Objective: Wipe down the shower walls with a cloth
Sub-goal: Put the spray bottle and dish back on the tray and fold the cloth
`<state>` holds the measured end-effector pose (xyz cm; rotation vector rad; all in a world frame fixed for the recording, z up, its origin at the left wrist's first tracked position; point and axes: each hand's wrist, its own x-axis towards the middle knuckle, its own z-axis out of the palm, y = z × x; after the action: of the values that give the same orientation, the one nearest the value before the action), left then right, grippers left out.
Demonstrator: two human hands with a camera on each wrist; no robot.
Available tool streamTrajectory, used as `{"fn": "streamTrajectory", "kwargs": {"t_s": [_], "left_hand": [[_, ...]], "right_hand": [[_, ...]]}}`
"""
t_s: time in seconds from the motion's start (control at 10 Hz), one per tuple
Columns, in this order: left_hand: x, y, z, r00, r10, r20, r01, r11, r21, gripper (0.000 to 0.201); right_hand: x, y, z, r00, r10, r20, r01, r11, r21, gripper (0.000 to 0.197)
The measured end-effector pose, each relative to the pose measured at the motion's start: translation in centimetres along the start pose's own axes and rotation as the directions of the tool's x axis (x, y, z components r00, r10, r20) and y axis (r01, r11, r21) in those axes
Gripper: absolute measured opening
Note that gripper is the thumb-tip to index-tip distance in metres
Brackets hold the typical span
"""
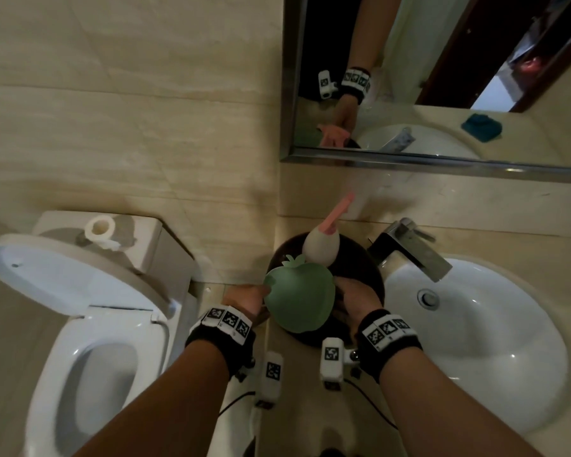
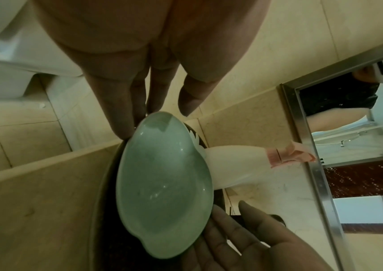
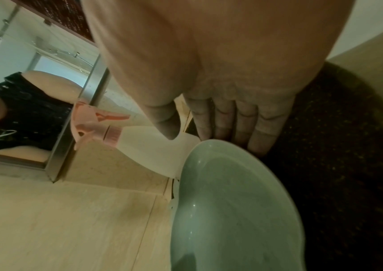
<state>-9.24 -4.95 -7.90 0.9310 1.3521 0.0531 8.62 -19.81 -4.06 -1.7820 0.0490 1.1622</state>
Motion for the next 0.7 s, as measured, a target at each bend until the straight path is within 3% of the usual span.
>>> {"fn": "streamTrajectory", "kwargs": {"t_s": [0.1, 0.2, 0.3, 0.4, 0.5, 0.7], "left_hand": [[0.4, 0.1, 0.0, 1.000, 0.017, 0.021, -0.019, 0.995, 0.102, 0.024], [-1.2, 0.8, 0.0, 0.988, 0.138, 0.064, -0.151, 0.834, 0.531, 0.033], [-2.2, 1.2, 0.0, 0.973, 0.211, 0.098, -0.231, 0.816, 0.530, 0.040], [-1.9, 1.0, 0.6, 0.974, 0.225, 0.022, -0.208, 0.855, 0.475, 0.040], [-2.1, 0.9, 0.8, 0.963, 0.268, 0.021, -0.239, 0.822, 0.516, 0.039], [-0.5, 0.7, 1.0, 0.992, 0.125, 0.029, -0.122, 0.850, 0.513, 0.039]], "right_hand": [[0.6, 0.1, 0.0, 1.000, 0.000, -0.001, 0.000, 0.999, -0.041, 0.018], [0.9, 0.1, -0.1, 0.999, 0.047, -0.023, -0.048, 0.998, -0.036, 0.032], [0.8, 0.0, -0.3, 0.998, 0.064, -0.020, -0.065, 0.998, -0.021, 0.028], [0.6, -0.2, -0.5, 0.999, 0.034, -0.016, -0.035, 0.998, -0.043, 0.020], [0.8, -0.1, -0.6, 1.000, -0.024, 0.004, 0.024, 0.997, -0.075, 0.016], [1.0, 0.3, -0.8, 0.999, -0.042, -0.016, 0.039, 0.984, -0.175, 0.012]]}}
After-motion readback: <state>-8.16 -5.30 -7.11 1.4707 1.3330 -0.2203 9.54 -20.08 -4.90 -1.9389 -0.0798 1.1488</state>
